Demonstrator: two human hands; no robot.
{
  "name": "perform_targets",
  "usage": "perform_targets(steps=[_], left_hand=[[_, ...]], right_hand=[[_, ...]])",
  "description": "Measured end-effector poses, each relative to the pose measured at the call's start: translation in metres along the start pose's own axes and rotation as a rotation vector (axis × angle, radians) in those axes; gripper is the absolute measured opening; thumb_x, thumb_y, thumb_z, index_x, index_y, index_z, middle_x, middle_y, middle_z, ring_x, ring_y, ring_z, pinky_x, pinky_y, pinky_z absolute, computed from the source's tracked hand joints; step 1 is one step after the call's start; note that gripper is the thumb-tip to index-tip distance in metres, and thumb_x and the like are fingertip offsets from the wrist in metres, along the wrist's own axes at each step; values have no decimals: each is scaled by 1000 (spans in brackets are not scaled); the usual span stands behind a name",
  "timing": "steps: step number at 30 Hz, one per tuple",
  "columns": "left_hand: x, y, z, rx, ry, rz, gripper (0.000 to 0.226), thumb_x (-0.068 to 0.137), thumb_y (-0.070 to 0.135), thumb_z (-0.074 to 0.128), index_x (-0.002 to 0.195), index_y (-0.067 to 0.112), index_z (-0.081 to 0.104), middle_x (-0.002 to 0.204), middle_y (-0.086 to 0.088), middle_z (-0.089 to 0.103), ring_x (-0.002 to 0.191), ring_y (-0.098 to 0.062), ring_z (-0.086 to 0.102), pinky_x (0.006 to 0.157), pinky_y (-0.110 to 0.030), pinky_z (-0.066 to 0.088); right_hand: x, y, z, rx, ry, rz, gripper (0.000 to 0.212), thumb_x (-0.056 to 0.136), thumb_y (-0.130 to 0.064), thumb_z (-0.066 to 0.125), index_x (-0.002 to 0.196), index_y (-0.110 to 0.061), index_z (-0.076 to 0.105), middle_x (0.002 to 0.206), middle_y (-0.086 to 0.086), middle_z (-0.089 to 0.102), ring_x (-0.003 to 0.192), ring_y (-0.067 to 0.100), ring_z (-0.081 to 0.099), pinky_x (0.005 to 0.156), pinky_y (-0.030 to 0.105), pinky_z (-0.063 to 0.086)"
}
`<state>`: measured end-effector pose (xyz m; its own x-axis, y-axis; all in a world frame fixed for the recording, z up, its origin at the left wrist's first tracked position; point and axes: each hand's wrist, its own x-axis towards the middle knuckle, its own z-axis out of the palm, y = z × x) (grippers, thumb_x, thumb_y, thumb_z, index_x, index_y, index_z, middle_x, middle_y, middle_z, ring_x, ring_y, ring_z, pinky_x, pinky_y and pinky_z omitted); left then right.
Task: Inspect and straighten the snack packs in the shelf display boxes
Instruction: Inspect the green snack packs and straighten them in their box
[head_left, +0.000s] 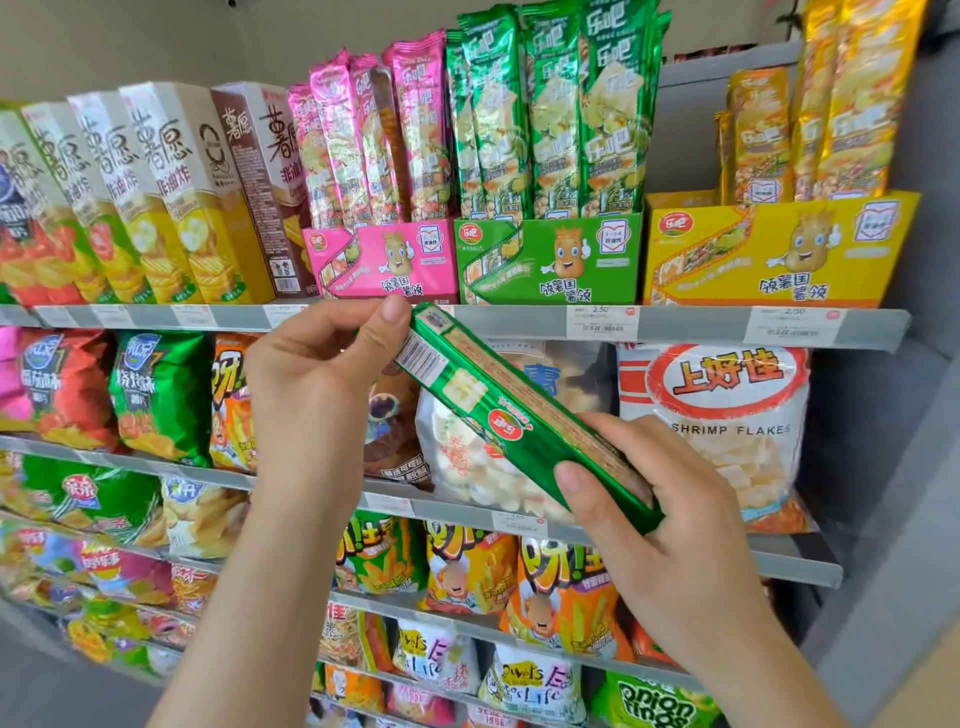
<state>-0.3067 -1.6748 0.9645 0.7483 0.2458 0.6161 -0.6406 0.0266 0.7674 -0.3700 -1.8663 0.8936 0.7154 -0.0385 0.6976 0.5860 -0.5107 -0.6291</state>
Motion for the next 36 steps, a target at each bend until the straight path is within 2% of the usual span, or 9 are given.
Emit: perform_targets(steps=[4, 10, 14, 16, 21, 27, 30, 33, 36], left_hand=[[-7, 0, 6, 152, -48, 93, 14, 73, 34, 78, 84, 31, 71, 68, 15, 66, 57, 0, 56, 53, -13, 44], [-19, 4, 17, 194, -290, 163, 67, 69, 11, 79, 129, 10, 48, 120, 3, 53, 101, 13, 57, 84, -4, 44], [-23, -6, 21, 53, -251, 91, 100, 69, 14, 86, 149, 17, 26, 132, 4, 50, 124, -5, 52, 103, -33, 47], [-28, -10, 26, -62, -210, -12, 94, 70, 20, 85, 146, 19, 31, 129, -2, 61, 123, -15, 57, 102, -39, 48], [-40, -22, 32, -181, -287, -191, 33, 76, 30, 76, 105, 16, 70, 102, -4, 74, 96, -22, 69, 84, -36, 57], [-35, -13, 33, -248, -226, -254, 21, 81, 40, 69, 94, 24, 73, 96, 0, 72, 93, -21, 67, 82, -37, 55], [-20, -3, 32, -423, -87, -304, 22, 87, 40, 61, 88, 21, 71, 90, -5, 65, 93, -27, 58, 86, -47, 45], [-17, 0, 33, -413, -64, -290, 33, 87, 40, 63, 103, 11, 60, 99, -13, 61, 100, -32, 57, 93, -56, 44], [-24, -2, 36, -362, -101, -296, 41, 80, 42, 74, 103, 11, 61, 101, -14, 63, 101, -29, 57, 97, -52, 44]], right_hand=[[0, 1, -3, 59, 17, 16, 23, 94, -48, 53, 113, -40, 61, 85, -13, 57, 74, 8, 57, 58, 10, 39], [3, -2, -5, 122, 65, 12, 18, 93, -48, 54, 108, -44, 61, 87, -9, 61, 77, 12, 58, 59, 17, 42], [0, -5, 1, 212, 90, 55, 19, 92, -49, 54, 108, -45, 63, 90, -7, 63, 78, 14, 60, 60, 19, 45], [-1, -5, 5, 250, 110, 67, 20, 91, -48, 54, 108, -43, 63, 89, -5, 64, 76, 15, 59, 60, 20, 46], [-4, -4, 12, 326, 117, 125, 25, 90, -50, 55, 111, -40, 64, 87, -3, 66, 70, 18, 59, 59, 32, 49], [-3, -3, 13, 441, -15, 177, 24, 89, -51, 55, 110, -42, 63, 93, -1, 70, 81, 27, 65, 68, 52, 53], [-4, -1, 14, 447, -69, 183, 24, 87, -52, 56, 108, -43, 62, 93, -3, 69, 80, 25, 64, 67, 48, 51], [-5, -2, 15, 438, -37, 167, 24, 88, -52, 55, 108, -41, 63, 92, -3, 70, 80, 24, 65, 66, 45, 51], [-5, -2, 17, 432, 25, 166, 25, 89, -51, 55, 109, -38, 64, 94, -6, 71, 83, 18, 67, 67, 42, 54]])
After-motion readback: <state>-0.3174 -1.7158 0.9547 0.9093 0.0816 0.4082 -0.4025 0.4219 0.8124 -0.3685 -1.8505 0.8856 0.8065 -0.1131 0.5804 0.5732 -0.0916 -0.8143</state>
